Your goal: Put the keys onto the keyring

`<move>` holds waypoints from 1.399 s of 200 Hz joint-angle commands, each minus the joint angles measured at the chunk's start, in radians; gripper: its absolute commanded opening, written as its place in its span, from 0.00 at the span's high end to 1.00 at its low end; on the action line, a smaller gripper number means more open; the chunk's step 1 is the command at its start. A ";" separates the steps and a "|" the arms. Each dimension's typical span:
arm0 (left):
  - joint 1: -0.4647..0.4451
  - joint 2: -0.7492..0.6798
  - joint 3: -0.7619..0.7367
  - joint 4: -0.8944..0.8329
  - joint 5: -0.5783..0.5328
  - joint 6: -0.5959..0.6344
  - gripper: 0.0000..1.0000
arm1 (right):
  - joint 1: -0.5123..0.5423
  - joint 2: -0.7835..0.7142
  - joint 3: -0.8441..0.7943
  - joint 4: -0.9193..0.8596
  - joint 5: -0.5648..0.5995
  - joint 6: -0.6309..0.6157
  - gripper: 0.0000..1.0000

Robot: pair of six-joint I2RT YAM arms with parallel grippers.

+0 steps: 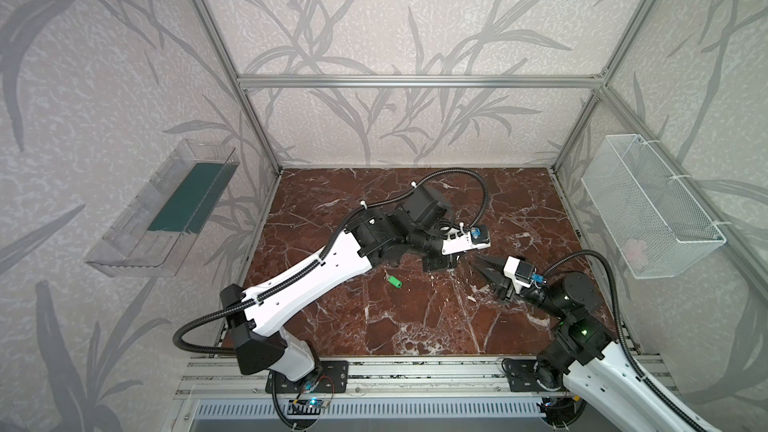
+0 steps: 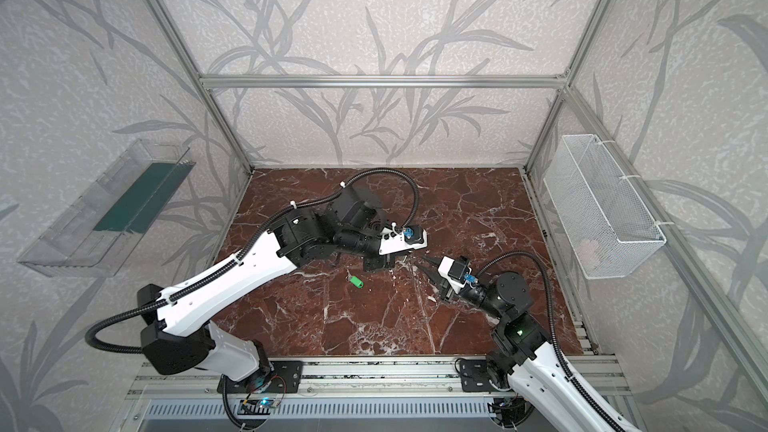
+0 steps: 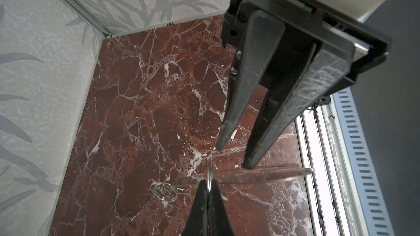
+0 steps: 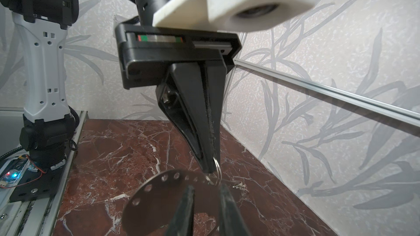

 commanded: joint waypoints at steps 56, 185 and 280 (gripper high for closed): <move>-0.059 0.098 0.191 -0.269 -0.132 0.059 1.00 | 0.008 0.016 0.000 0.010 0.012 -0.006 0.78; -0.118 0.137 0.251 -0.263 -0.175 0.070 1.00 | 0.009 0.055 -0.014 0.067 -0.074 0.025 0.82; -0.116 0.131 0.254 -0.241 -0.088 0.024 1.00 | 0.009 0.050 -0.029 0.086 -0.068 0.025 0.87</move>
